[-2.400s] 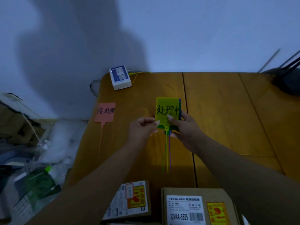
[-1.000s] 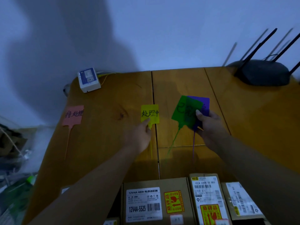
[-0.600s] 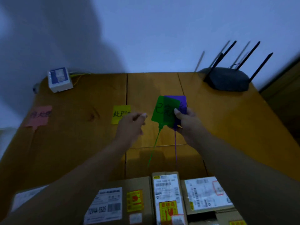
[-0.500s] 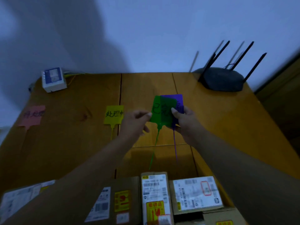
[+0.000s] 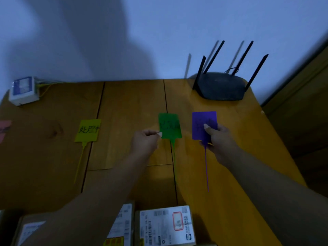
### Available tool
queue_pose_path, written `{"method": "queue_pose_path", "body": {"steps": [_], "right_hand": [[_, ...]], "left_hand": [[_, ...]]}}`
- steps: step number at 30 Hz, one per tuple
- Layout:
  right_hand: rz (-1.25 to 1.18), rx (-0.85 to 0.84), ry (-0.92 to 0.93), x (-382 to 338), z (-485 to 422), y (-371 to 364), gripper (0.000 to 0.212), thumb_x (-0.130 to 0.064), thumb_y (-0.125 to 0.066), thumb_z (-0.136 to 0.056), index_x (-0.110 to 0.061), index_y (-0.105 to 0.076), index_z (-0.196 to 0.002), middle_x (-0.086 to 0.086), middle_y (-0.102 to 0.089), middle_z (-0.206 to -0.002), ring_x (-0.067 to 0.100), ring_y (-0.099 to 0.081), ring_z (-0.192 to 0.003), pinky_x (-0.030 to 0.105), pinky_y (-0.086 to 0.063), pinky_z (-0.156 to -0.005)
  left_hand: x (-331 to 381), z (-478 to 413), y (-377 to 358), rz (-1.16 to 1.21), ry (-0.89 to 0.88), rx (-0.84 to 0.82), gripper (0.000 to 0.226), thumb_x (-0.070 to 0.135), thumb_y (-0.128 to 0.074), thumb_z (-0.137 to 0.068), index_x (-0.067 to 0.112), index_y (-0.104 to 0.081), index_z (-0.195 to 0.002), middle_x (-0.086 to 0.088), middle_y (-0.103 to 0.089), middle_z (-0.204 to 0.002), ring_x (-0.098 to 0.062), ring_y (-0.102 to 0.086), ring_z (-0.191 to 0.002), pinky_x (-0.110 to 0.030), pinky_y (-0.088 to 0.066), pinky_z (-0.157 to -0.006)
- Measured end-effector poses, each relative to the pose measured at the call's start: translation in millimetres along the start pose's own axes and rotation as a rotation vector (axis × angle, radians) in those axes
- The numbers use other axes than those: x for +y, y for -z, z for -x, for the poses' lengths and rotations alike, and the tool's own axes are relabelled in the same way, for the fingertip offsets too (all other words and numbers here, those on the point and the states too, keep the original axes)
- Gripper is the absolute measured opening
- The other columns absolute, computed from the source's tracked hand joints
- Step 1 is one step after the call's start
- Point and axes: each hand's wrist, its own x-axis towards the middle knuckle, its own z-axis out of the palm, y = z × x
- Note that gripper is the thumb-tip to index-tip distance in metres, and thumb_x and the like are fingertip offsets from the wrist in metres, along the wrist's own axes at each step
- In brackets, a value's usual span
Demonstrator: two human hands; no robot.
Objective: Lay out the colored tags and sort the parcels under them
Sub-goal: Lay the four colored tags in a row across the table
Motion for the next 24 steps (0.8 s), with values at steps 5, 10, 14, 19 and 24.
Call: {"method": "queue_pose_path", "body": {"steps": [5,10,14,19,24], "right_hand": [[0.018,0.024,-0.024,14.2,-14.7,25.7,0.025,-0.023,-0.062,-0.106,-0.016,-0.065,-0.129,0.008,-0.074,-0.117,0.025,-0.07,-0.094,0.043,-0.055,-0.073],[0.017,0.012,-0.045,21.7,-22.4,31.2,0.011,-0.024,-0.065,-0.104,-0.023,-0.068,-0.114,0.003,-0.076,-0.106,0.022,-0.07,-0.088,0.039,-0.055,-0.068],[-0.014,-0.027,-0.082,24.8,-26.2,32.1,0.007,-0.02,-0.063,-0.104,-0.024,-0.069,-0.106,0.001,-0.076,-0.1,0.021,-0.071,-0.087,0.04,-0.056,-0.072],[-0.035,-0.068,-0.093,22.0,-27.0,36.0,0.012,-0.02,-0.058,-0.107,-0.026,-0.068,-0.107,0.002,-0.076,-0.105,0.022,-0.071,-0.09,0.039,-0.055,-0.069],[-0.091,-0.067,-0.103,14.6,-24.1,45.9,0.017,-0.03,-0.052,-0.11,-0.027,-0.069,-0.109,0.002,-0.076,-0.109,0.024,-0.071,-0.094,0.041,-0.054,-0.071]], "left_hand": [[-12.1,-6.9,-21.2,-0.094,0.058,0.082,0.005,0.026,-0.08,-0.089,0.022,-0.078,-0.092,-0.007,-0.076,-0.089,-0.018,-0.066,-0.071,-0.023,-0.042,-0.054],[-15.9,-8.5,-22.8,-0.247,-0.034,0.067,0.016,0.032,-0.077,-0.09,0.019,-0.08,-0.098,-0.002,-0.074,-0.078,-0.013,-0.062,-0.06,-0.022,-0.039,-0.051],[-14.9,-7.9,-21.1,-0.373,-0.147,0.041,0.022,0.039,-0.074,-0.093,0.021,-0.078,-0.104,0.0,-0.077,-0.092,-0.017,-0.071,-0.077,-0.03,-0.056,-0.065],[-18.2,0.8,-17.0,-0.611,-0.347,-0.013,0.042,0.055,-0.061,-0.096,0.046,-0.058,-0.136,0.019,-0.065,-0.089,-0.003,-0.063,-0.07,-0.024,-0.046,-0.053],[-21.9,5.6,-26.3,-0.64,-0.425,0.06,0.044,0.054,-0.057,-0.098,0.043,-0.058,-0.141,0.017,-0.063,-0.103,0.001,-0.059,-0.077,-0.016,-0.036,-0.054]]}}
